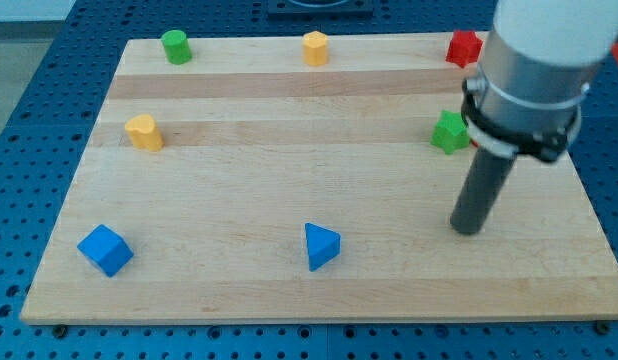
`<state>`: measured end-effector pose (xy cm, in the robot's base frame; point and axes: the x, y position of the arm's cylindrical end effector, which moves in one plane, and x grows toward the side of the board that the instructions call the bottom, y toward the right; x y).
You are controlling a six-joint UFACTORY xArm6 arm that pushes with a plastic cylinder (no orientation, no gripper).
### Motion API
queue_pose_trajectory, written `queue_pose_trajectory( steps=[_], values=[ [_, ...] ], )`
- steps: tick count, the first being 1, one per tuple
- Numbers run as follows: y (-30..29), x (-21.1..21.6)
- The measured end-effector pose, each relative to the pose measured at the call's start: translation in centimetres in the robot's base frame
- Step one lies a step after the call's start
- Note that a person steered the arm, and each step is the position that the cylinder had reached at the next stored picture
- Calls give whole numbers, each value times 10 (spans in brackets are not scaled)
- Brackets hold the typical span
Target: Slide the blue cube diagonally to the bottom right side of the yellow heart
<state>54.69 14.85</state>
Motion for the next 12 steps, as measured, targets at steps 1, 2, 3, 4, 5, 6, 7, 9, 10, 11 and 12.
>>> queue_pose_trajectory(
  steps=[1, 2, 3, 4, 5, 6, 7, 9, 10, 11, 12],
  values=[
    [-24, 58],
    [-42, 72],
    [-87, 72],
    [-147, 71],
    [-215, 71],
    [-281, 71],
    [-340, 71],
    [-405, 60],
    [-402, 37],
    [-395, 17],
    [-383, 6]
  ],
)
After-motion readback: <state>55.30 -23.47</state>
